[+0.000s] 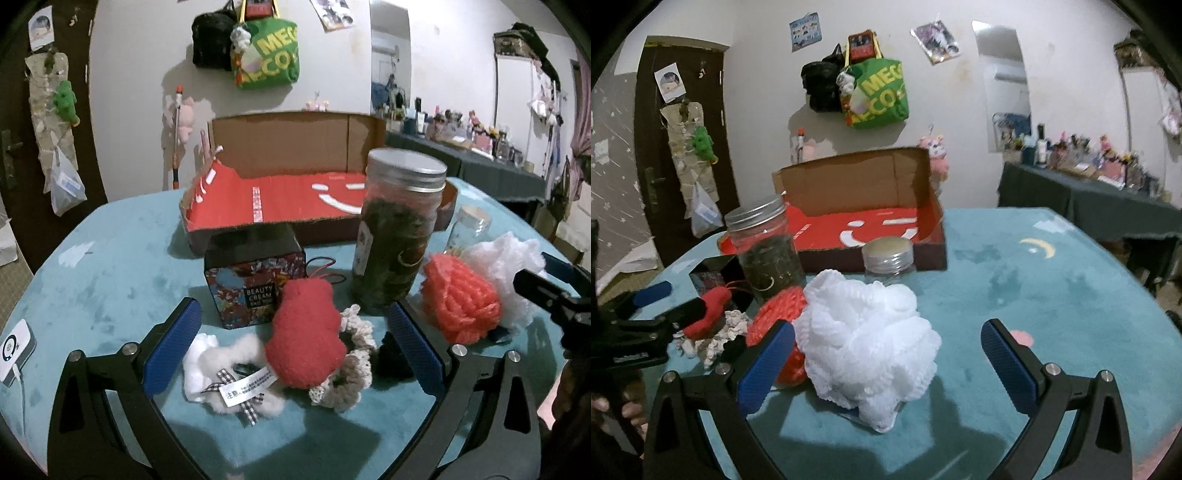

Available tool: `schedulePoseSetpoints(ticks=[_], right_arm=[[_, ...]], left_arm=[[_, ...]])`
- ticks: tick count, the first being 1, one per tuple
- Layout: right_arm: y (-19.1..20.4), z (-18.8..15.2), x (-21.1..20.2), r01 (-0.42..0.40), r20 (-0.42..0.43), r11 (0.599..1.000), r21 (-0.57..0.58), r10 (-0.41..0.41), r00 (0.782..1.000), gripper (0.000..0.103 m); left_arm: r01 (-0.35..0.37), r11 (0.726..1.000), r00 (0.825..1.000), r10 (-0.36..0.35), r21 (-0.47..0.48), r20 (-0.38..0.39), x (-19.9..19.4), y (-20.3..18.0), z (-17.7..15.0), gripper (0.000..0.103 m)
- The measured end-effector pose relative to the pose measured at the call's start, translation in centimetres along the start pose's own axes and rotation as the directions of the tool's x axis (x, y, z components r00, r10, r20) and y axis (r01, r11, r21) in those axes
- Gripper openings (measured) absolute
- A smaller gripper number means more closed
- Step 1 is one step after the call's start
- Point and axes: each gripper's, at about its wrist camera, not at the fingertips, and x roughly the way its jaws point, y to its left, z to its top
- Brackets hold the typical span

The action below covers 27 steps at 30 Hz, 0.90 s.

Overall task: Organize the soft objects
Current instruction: 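Grasp the red fuzzy plush with the left tool while the right tool grasps the white mesh pouf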

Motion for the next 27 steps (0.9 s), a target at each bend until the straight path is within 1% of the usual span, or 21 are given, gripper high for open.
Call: schedulePoseSetpoints(ticks=[1, 3, 4, 5, 6, 7, 8, 9, 10, 11, 12, 14, 16, 21, 27], right_arm=[[-0.2, -0.1, 0.2, -0.014, -0.009, 1.0, 0.01, 0.014, 1.0, 0.102], [-0.6, -0.1, 0.8, -0.051, -0.032, 0.998, 0.033, 0.053, 0.998, 0.092], [-0.9, -0.1, 1.1, -0.074, -0.05, 0.996, 0.049, 0.077, 0.996, 0.091], [-1.0, -0.2, 1.4, -0.096, -0.063, 0.993, 0.061, 0.1, 0.993, 0.085], [-1.1, -0.3, 1.6, -0.118, -0.072, 0.99, 0.075, 0.124, 0.99, 0.077], [-1.2, -0.4, 1.7, -0.145, -0.079, 0.985, 0.09, 0.152, 0.985, 0.073], [-1.3, -0.4, 1.7, -0.161, -0.08, 0.982, 0.094, 0.169, 0.982, 0.066], [-1.3, -0.5, 1.6, -0.18, -0.08, 0.979, 0.096, 0.188, 0.979, 0.058], [-1.2, -0.5, 1.6, -0.185, -0.078, 0.979, 0.092, 0.192, 0.978, 0.054], [-1.1, -0.5, 1.3, -0.181, -0.066, 0.98, 0.084, 0.186, 0.98, 0.048], [-1.1, -0.5, 1.1, -0.182, -0.059, 0.98, 0.079, 0.187, 0.981, 0.044], [-1.0, -0.5, 0.7, -0.18, -0.05, 0.981, 0.075, 0.184, 0.982, 0.04], [-0.8, -0.4, 0.4, -0.174, -0.037, 0.982, 0.068, 0.176, 0.984, 0.038], [-0.3, -0.2, -0.7, -0.153, -0.001, 0.988, 0.036, 0.153, 0.988, 0.035], [0.0, 0.5, -1.9, -0.144, 0.04, 0.989, 0.016, 0.143, 0.989, 0.034]], left_arm=[[-0.002, 1.0, 1.0, 0.002, 0.004, -0.015, 0.4, 0.0, 0.0, 0.096], [0.004, 1.0, 0.999, -0.003, 0.012, -0.037, 0.9, -0.1, -0.2, 0.078], [0.008, 1.0, 0.998, -0.007, 0.018, -0.055, 1.3, -0.2, -0.3, 0.073], [0.011, 1.0, 0.998, -0.01, 0.02, -0.07, 1.6, -0.2, -0.4, 0.065], [0.018, 1.0, 0.996, -0.017, 0.019, -0.089, 2.0, -0.1, -0.5, 0.053], [0.032, 0.999, 0.993, -0.03, 0.013, -0.111, 2.5, -0.1, -0.6, 0.046], [0.046, 0.999, 0.991, -0.045, 0.004, -0.129, 2.8, 0.1, -0.7, 0.042], [0.062, 0.998, 0.987, -0.062, -0.009, -0.149, 3.2, 0.2, -0.8, 0.042], [0.084, 0.996, 0.98, -0.088, -0.029, -0.176, 3.6, 0.4, -1.0, 0.042], [0.093, 0.995, 0.978, -0.098, -0.038, -0.183, 3.6, 0.4, -1.1, 0.041], [0.099, 0.994, 0.977, -0.106, -0.047, -0.183, 3.6, 0.6, -1.2, 0.041], [0.099, 0.994, 0.979, -0.105, -0.045, -0.172, 3.2, 0.5, -1.2, 0.041], [0.094, 0.995, 0.981, -0.099, -0.037, -0.168, 3.0, 0.4, -1.1, 0.041], [0.105, 0.994, 0.982, -0.11, -0.041, -0.157, 2.0, 0.3, -0.9, 0.04], [0.109, 0.994, 0.987, -0.112, -0.033, -0.116, 0.1, 0.3, 0.1, 0.04]])
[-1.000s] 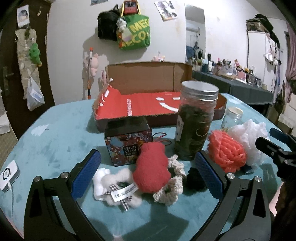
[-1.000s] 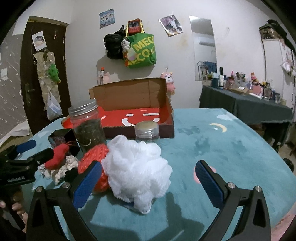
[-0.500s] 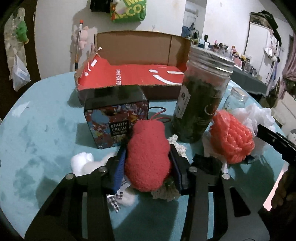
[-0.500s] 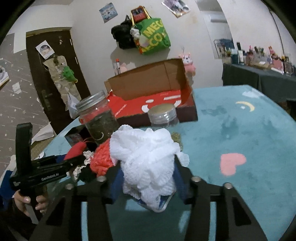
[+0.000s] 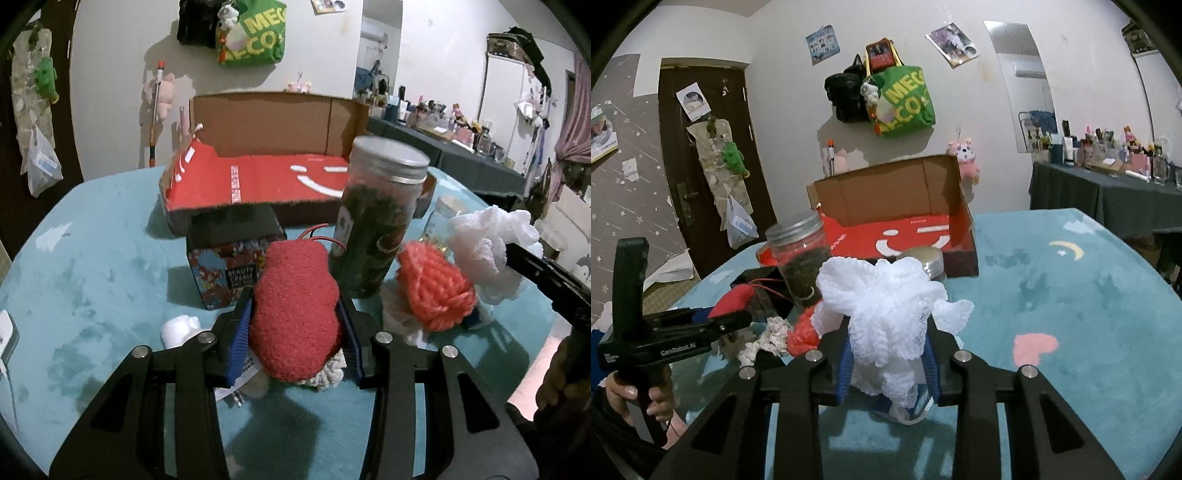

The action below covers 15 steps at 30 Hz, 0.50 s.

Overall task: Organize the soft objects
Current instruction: 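Carry the red plush with the left tool while the right tool carries the white pouf into the box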

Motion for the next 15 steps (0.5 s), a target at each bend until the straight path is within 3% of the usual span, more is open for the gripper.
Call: schedulePoseSetpoints(ticks=[15], right_arm=[[1.0, 2.3, -2.2, 0.015, 0.089, 0.999, -0.046, -0.011, 0.996, 0.033]], left_arm=[[0.003, 1.0, 0.994, -0.005, 0.018, 0.106, -3.9, -0.2, 1.9, 0.04]])
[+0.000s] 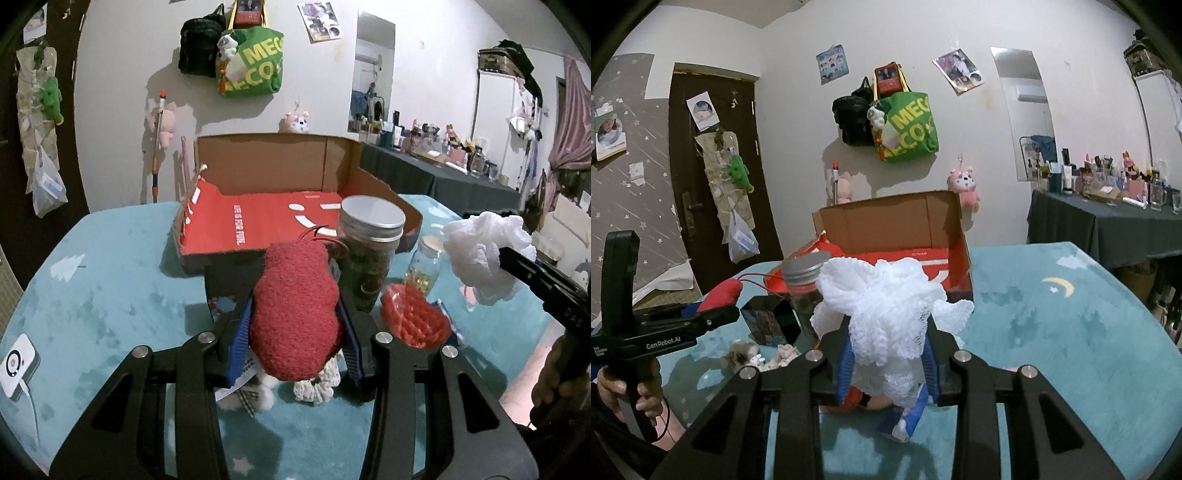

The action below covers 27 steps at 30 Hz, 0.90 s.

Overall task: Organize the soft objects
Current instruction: 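Carry the red plush with the left tool while the right tool carries the white pouf into the box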

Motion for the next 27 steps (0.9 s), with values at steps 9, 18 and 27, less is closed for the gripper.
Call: schedulePoseSetpoints(ticks=[9, 18, 27], right_arm=[[0.3, 2.9, 0.2, 0.003, 0.056, 0.999, -0.05, 0.0, 0.998, 0.033], [0.4, 6.5, 2.5, 0.012, 0.077, 0.992, -0.122, -0.002, 0.997, 0.033], [0.8, 9.1, 6.3, -0.011, 0.017, 0.98, -0.2, 0.014, 1.0, 0.034]], left_arm=[[-0.011, 1.0, 0.998, 0.011, 0.004, 0.062, -0.8, 0.7, 2.7, 0.04], [-0.011, 0.999, 0.997, 0.008, 0.033, 0.079, 0.4, 0.9, 5.7, 0.04], [0.025, 0.996, 0.999, -0.028, 0.081, 0.032, 2.9, 0.6, 7.8, 0.04]])
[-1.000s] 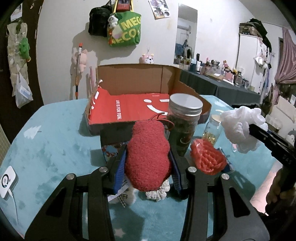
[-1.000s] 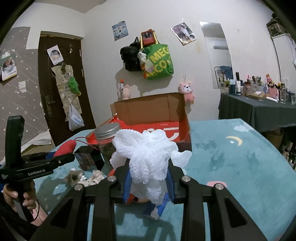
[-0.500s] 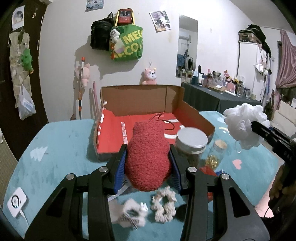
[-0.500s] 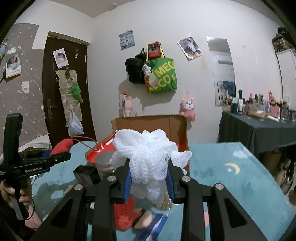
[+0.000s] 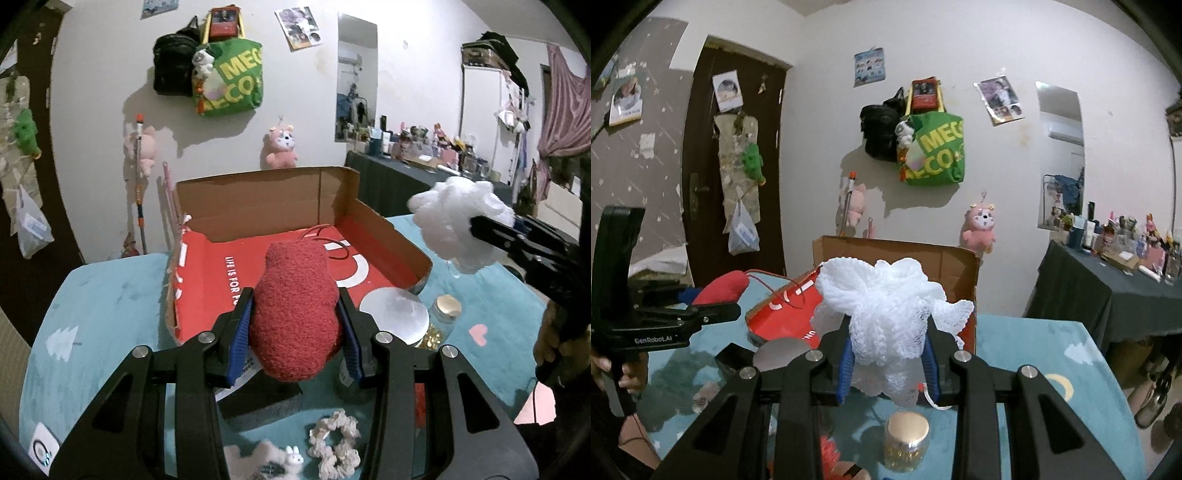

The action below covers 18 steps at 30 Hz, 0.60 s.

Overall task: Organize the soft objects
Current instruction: 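Carry the red plush with the left tool while the right tool carries the white pouf into the box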

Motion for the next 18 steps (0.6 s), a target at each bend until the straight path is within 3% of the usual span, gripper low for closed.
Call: schedulePoseSetpoints(ticks=[12, 18], right_arm=[[-1.4, 1.7, 6.1, -0.058, -0.137, 0.996, -0.07, 0.048, 0.989, 0.034], [-2.1, 2.6, 11.0, -0.093, -0.261, 0.99, -0.106, 0.062, 0.963, 0.034]], left_arm=[[0.077, 0.996, 0.991, -0.072, 0.042, -0.113, 4.9, 1.1, 3.7, 0.041], [0.105, 0.992, 0.976, -0.09, 0.068, -0.199, 8.6, 1.3, 4.9, 0.041]])
